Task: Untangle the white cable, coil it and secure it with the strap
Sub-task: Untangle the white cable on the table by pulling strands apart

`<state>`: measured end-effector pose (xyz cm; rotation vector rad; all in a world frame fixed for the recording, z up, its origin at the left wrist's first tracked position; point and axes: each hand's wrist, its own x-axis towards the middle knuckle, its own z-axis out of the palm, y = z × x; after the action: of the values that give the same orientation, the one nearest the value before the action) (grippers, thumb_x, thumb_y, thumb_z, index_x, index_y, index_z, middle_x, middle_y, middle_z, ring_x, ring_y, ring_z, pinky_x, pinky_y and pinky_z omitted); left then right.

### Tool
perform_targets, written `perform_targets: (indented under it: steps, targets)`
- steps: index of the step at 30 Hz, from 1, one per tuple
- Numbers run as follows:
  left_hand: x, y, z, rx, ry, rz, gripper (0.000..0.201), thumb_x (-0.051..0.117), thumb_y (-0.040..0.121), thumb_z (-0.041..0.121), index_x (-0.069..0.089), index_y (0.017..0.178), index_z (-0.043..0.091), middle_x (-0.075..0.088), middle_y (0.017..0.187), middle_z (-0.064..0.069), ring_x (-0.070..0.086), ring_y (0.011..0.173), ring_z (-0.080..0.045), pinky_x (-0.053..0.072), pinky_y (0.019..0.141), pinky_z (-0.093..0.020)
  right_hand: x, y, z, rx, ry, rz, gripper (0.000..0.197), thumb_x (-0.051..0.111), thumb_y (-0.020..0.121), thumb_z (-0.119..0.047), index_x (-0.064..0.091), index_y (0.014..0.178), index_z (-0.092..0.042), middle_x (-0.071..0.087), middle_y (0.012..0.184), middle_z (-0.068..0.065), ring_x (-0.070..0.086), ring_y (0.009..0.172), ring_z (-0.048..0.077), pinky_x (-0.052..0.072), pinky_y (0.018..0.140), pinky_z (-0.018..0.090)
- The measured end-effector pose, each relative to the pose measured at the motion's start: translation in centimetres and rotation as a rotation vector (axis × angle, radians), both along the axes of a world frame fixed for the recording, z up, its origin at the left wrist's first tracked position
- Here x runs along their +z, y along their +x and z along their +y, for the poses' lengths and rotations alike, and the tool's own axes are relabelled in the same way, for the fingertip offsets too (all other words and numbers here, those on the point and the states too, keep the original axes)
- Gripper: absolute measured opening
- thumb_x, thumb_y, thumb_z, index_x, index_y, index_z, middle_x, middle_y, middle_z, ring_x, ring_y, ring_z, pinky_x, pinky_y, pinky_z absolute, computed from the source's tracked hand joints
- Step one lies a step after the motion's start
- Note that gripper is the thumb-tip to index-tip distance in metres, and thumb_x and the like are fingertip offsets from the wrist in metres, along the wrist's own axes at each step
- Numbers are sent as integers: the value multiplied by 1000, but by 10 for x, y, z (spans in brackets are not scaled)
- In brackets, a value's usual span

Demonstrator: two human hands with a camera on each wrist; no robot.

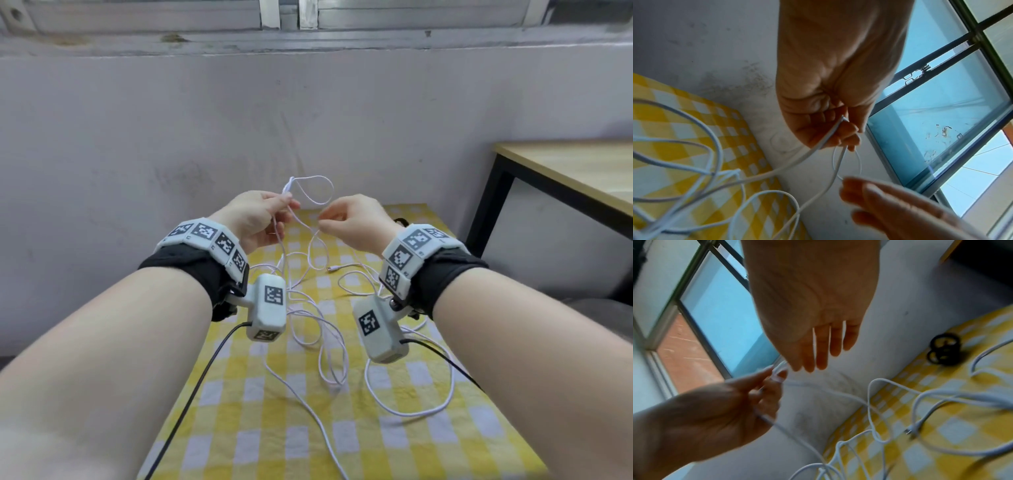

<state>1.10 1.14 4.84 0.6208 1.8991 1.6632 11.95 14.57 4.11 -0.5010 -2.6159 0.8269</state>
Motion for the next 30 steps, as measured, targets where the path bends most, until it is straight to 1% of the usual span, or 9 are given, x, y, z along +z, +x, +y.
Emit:
perform_targets:
  steps: [3, 6, 9, 11, 15, 17, 19, 25, 30]
  targets:
    - [7, 3, 4, -116, 65, -36, 26, 40, 101, 19, 61, 87, 11, 59, 52, 7, 38, 37, -4, 36, 44, -15, 1, -9, -16, 180, -85, 22, 24, 58, 90, -26, 68, 109, -15, 71, 107, 4, 62, 103, 17, 45, 94, 29]
    - [12, 2, 2, -143, 109, -45, 27, 38, 101, 16, 61, 88, 10, 62, 56, 5, 38, 38, -4, 34, 41, -15, 0, -11, -17, 238, -259, -9, 22, 52, 95, -28, 66, 92, -11, 62, 69, 1, 59, 66, 16, 51, 67, 28]
    - [9, -10, -1, -16, 8, 92, 28, 40, 101, 17, 62, 82, 13, 61, 54, 9, 36, 40, -4, 31, 42, -15, 2, -5, -7, 139, -205, 20, 37, 46, 97, -40, 67, 76, -17, 43, 45, -11, 42, 50, 8, 36, 52, 17]
    - [8, -20, -4, 72, -129, 283, 31, 43, 99, 16, 62, 74, 16, 60, 49, 9, 39, 44, -5, 30, 46, -16, 5, 1, 5, 35, -137, 29, 43, 42, 98, -43, 64, 70, -18, 41, 40, -9, 38, 47, 6, 30, 48, 15]
    - [14, -29, -12, -35, -495, 614, 32, 47, 96, 20, 65, 70, 22, 60, 43, 20, 53, 67, -4, 40, 77, -20, 8, 11, 33, -197, 25, -26, 39, 42, 97, -38, 64, 74, -15, 53, 59, 3, 55, 66, 23, 42, 68, 27]
    - [17, -27, -12, -130, -647, 696, 30, 46, 96, 22, 67, 75, 21, 61, 45, 19, 53, 69, -7, 39, 73, -19, 8, 16, 42, -311, 55, -20, 38, 43, 95, -38, 67, 81, -12, 65, 82, 13, 59, 89, 32, 44, 77, 31]
    - [18, -23, -11, -190, -777, 791, 28, 47, 96, 23, 68, 78, 23, 63, 56, 15, 51, 64, -5, 37, 65, -16, 9, 21, 46, -398, 63, -10, 37, 43, 95, -37, 67, 87, -10, 66, 97, 16, 59, 94, 33, 41, 76, 30]
    - [18, -19, -21, -243, -1149, 1011, 21, 55, 87, 15, 75, 82, 14, 64, 63, 9, 59, 66, -12, 44, 61, -19, 14, 36, 59, -568, 64, 2, 34, 42, 97, -33, 65, 96, -8, 63, 107, 17, 58, 100, 35, 36, 74, 30]
    - [22, -25, -33, -3, -1253, 1110, 16, 59, 82, 12, 74, 77, 9, 68, 75, -6, 62, 73, -26, 50, 68, -29, 16, 51, 73, -669, 58, -22, 35, 41, 97, -32, 65, 99, -7, 63, 108, 18, 59, 99, 36, 38, 74, 31]
